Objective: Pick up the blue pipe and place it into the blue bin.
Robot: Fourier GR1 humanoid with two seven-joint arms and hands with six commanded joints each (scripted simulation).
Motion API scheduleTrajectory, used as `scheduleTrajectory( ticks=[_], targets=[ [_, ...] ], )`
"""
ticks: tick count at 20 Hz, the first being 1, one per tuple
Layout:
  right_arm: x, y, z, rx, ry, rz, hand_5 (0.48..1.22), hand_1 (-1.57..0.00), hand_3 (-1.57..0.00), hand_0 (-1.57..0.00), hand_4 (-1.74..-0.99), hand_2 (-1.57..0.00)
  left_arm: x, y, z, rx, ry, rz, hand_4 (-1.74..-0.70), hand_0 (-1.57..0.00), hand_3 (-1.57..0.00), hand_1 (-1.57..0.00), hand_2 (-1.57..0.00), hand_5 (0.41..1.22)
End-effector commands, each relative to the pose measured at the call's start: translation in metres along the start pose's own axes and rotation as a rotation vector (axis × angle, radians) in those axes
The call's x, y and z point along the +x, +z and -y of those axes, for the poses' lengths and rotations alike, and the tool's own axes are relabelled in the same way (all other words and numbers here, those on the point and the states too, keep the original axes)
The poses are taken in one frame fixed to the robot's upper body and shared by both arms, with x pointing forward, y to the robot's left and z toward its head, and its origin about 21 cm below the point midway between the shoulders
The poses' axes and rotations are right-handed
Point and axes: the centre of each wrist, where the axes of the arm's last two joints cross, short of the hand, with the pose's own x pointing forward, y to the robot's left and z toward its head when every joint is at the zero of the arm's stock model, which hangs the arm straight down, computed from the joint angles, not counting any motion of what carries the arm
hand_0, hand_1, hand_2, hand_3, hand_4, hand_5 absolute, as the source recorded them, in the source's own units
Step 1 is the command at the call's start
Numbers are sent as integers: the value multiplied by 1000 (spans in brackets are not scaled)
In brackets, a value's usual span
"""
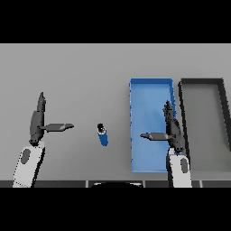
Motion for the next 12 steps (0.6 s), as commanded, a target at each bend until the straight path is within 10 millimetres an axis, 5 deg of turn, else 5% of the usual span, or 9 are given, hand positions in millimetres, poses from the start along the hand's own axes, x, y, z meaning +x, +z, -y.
scheduleTrajectory(
  ticks=[1,6,8,12],
  targets=[
    [0,0,1,-1,0,1,594,1,1,1,-1210,1,0,0,1,0,1,6,-967,1,1,1,1,594],
    [-1,6,7,1,-6,9,594,1,1,1,-1210,1,1,4,7,-1,1,13,-967,1,1,1,1,594],
    [10,14,23,103,240,97,592,1,1,1,-1206,1,4,7,-13,-246,-121,71,-969,1,1,1,1,595],
    [16,23,20,160,349,117,586,1,1,1,-1190,1,4,6,-29,-375,-183,77,-968,1,1,1,1,597]
  ],
)
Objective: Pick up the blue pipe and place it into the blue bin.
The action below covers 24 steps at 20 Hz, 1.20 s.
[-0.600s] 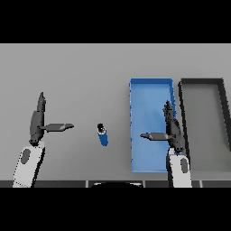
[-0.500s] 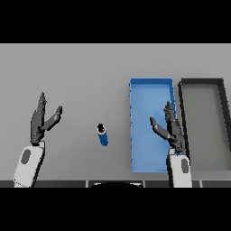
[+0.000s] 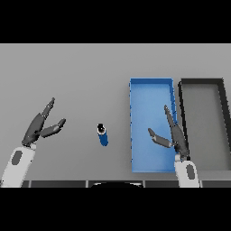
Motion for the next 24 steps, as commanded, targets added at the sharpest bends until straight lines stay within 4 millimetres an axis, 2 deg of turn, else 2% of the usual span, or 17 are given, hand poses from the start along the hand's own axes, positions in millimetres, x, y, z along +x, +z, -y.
scheduleTrajectory(
  ticks=[1,3,7,8,14,18,21,22,24],
  targets=[
    [-1,-1,1,1,3,-16,587,1,1,1,-1191,1,3,0,2,-16,-1,12,-967,1,1,1,1,598],
    [3,-2,1,6,7,-6,583,1,1,1,-1182,1,5,5,3,-63,4,40,-965,1,1,1,1,590],
    [8,-5,-1,5,-17,-21,580,1,1,1,-1200,1,13,17,19,-228,-6,52,-989,1,1,1,1,566],
    [6,-5,0,5,-21,-20,581,1,1,1,-1209,1,23,21,22,-265,-21,59,-997,1,1,1,1,548],
    [6,-1,3,6,-20,1,572,1,1,1,-1219,1,30,27,67,-442,-65,-29,-1075,1,1,1,1,472],
    [7,-3,1,8,-17,-19,570,1,1,1,-1210,1,30,18,98,-492,-56,-3,-1123,1,1,1,1,470],
    [6,0,-3,3,-39,-9,560,1,1,1,-1211,1,29,5,111,-486,-27,54,-1149,1,1,1,1,486],
    [7,0,2,-4,-38,-17,556,1,1,1,-1209,1,28,1,121,-485,-18,51,-1145,1,1,1,1,486],
    [7,0,0,3,-40,-15,554,1,1,1,-1206,1,25,-9,125,-474,-8,51,-1131,1,1,1,1,488]
  ],
)
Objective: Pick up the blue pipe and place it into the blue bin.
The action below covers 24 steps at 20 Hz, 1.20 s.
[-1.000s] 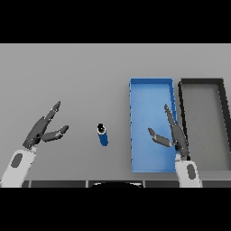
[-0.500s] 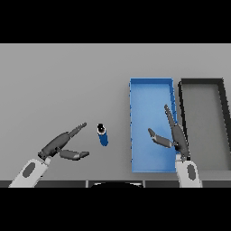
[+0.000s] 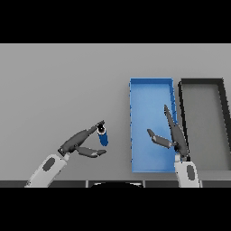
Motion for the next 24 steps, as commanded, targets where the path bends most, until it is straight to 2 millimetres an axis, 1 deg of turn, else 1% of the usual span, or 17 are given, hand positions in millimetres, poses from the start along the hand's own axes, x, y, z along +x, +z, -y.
scheduleTrajectory(
  ticks=[1,3,5,6,7,9,10,11,12,13,14,15,16,17,19,21,24],
  targets=[
    [-2,1,0,-4,2,-3,554,1,1,1,-1205,1,-1,-3,4,6,14,-1,-1126,1,1,1,1,487],
    [-5,4,-1,2,-3,-4,551,1,1,1,-1203,1,-8,-16,10,10,42,-3,-1130,1,1,1,1,493],
    [-2,0,1,-7,-12,0,549,1,1,1,-1202,1,-16,-21,14,10,64,-5,-1138,1,1,1,1,497],
    [-4,1,2,-2,-13,-3,548,1,1,1,-1201,1,-17,-26,18,18,46,0,-1120,1,1,1,1,494],
    [-3,1,0,-2,-15,-3,547,1,1,1,-1200,1,-22,-27,22,30,34,-1,-1104,1,1,1,1,497],
    [-6,2,6,-1,3,-17,548,1,1,1,-1195,1,-22,-34,25,29,50,27,-1098,1,0,1,-23,517],
    [-7,2,9,-5,9,-23,549,1,1,1,-1192,1,-23,-38,28,28,83,47,-1117,1,-16,1,-51,543],
    [-5,3,7,1,6,-9,550,1,1,1,-1188,1,-22,-41,28,22,106,57,-1137,1,-44,1,-87,567],
    [-6,3,2,8,7,-9,554,1,1,1,-1186,1,-21,-46,31,16,146,58,-1176,1,-108,-44,-166,601],
    [-6,4,-1,7,3,-4,556,1,1,1,-1188,1,-18,-48,32,14,176,65,-1217,1,-202,-118,-269,635],
    [-5,2,2,-2,-2,-7,560,1,1,1,-1196,1,-20,-48,32,15,201,73,-1268,-39,-345,-248,-417,675],
    [-8,2,3,-4,6,-28,560,1,1,1,-1192,1,-17,-53,33,14,227,78,-1301,-179,-590,-411,-578,784],
    [-9,0,5,-4,6,-25,561,1,1,1,-1191,1,-18,-53,38,21,248,90,-1383,-418,-777,-642,-777,872],
    [-7,2,7,-4,0,-8,562,1,1,1,-1189,1,-17,-53,39,29,239,98,-1450,-648,-914,-828,-936,941],
    [-8,3,8,-8,7,-6,562,1,1,1,-1182,1,-14,-53,45,17,242,111,-1551,-981,-1112,-1095,-1164,1042],
    [-6,2,5,-8,12,-8,561,1,1,1,-1178,1,-11,-55,52,1,234,124,-1617,-1193,-1258,-1266,-1311,1106],
    [-6,1,4,-3,6,-11,559,1,1,1,-1176,1,-10,-54,54,8,204,156,-1541,-1378,-1411,-1415,-1438,1162]
  ],
)
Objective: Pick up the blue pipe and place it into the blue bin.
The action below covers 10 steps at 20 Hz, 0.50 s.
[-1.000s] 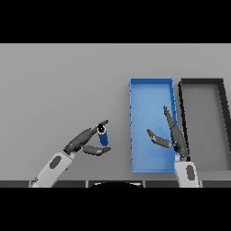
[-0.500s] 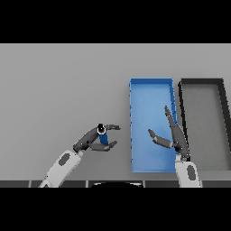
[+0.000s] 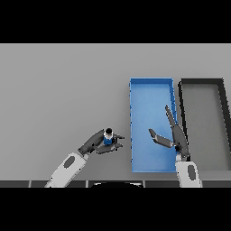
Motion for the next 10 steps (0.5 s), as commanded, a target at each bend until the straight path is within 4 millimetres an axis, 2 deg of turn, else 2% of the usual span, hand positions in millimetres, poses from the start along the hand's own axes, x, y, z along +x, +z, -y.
scheduleTrajectory(
  ticks=[1,3,7,10],
  targets=[
    [1,0,0,0,3,-1,558,1,1,1,-1174,1,-1,-2,-2,8,-22,-10,-1525,-1416,-1443,-1446,-1464,1174],
    [1,-3,3,-6,11,-10,556,1,1,1,-1166,1,1,0,2,7,-21,27,-1502,-1472,-1489,-1491,-1503,1191],
    [0,-3,0,-7,19,-10,550,1,1,1,-1151,1,30,-10,7,15,8,190,-1482,-1530,-1537,-1538,-1543,1209],
    [2,1,2,-5,34,-5,555,1,1,1,-1138,1,44,-22,12,9,-4,192,-1476,-1550,-1554,-1554,-1557,1215]
  ],
)
